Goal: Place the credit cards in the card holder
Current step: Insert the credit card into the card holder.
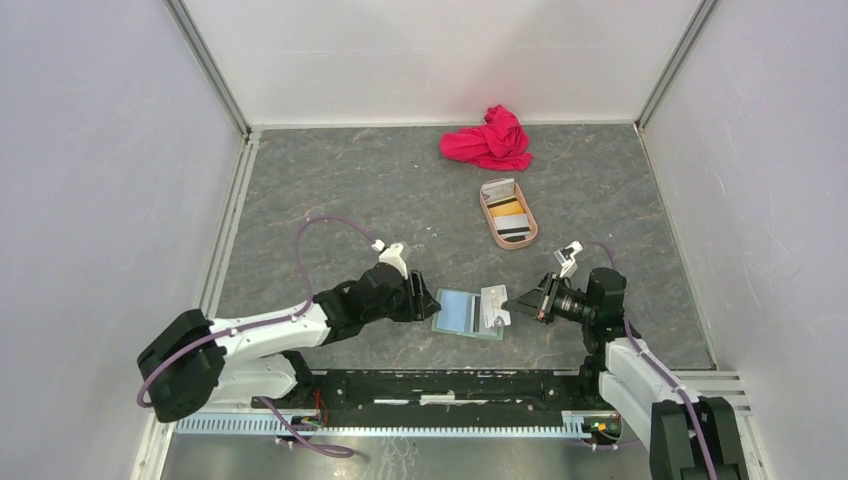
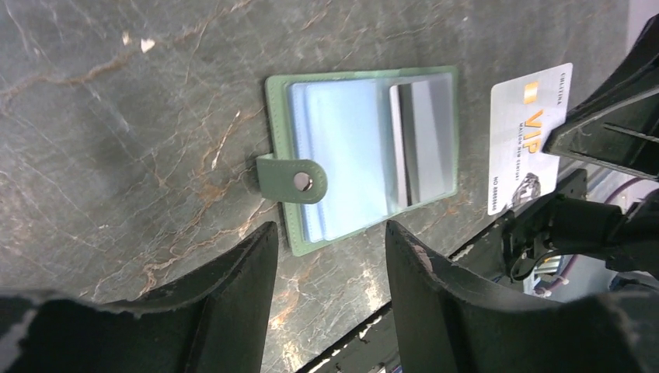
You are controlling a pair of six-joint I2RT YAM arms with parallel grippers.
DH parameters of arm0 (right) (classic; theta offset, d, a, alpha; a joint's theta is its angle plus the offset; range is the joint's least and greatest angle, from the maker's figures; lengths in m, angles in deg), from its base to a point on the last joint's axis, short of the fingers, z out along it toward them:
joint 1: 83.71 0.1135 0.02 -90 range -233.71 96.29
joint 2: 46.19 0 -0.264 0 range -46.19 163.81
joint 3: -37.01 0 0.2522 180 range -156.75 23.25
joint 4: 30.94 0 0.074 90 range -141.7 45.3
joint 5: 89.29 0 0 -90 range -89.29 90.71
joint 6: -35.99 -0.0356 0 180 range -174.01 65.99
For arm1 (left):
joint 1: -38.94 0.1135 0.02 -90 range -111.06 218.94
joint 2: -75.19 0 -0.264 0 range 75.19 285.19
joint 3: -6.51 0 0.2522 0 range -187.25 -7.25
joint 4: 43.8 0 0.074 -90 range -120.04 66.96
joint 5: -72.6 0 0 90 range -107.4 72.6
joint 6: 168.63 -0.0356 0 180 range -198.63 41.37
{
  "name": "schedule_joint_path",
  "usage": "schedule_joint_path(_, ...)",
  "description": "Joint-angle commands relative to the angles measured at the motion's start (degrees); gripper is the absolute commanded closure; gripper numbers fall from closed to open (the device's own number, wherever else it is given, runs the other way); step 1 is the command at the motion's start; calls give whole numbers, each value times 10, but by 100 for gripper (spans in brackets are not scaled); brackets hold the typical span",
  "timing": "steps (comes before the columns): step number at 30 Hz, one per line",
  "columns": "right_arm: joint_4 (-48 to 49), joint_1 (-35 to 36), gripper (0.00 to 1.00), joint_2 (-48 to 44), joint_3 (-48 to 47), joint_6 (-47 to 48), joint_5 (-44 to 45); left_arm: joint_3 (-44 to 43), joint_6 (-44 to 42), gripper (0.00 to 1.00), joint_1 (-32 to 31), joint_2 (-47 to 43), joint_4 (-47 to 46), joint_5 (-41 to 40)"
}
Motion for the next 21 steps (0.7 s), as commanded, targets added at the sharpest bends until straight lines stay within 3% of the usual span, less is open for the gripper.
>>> schedule_joint_path(1,7,12,100,39,-8,16,19,7,39,41,-10,35,-50,-10)
schedule_joint_path(10,-36,43,100,93,-58,93,21,21,54,43,-15,73,-102,2)
schedule_joint_path(16,-101,55,100,170,-156,164,-16,22,67,48,-17,89,-104,0)
schedule_joint_path(21,-61,64,100,158,-110,125,-4,25,81,54,-23,102,-98,-9)
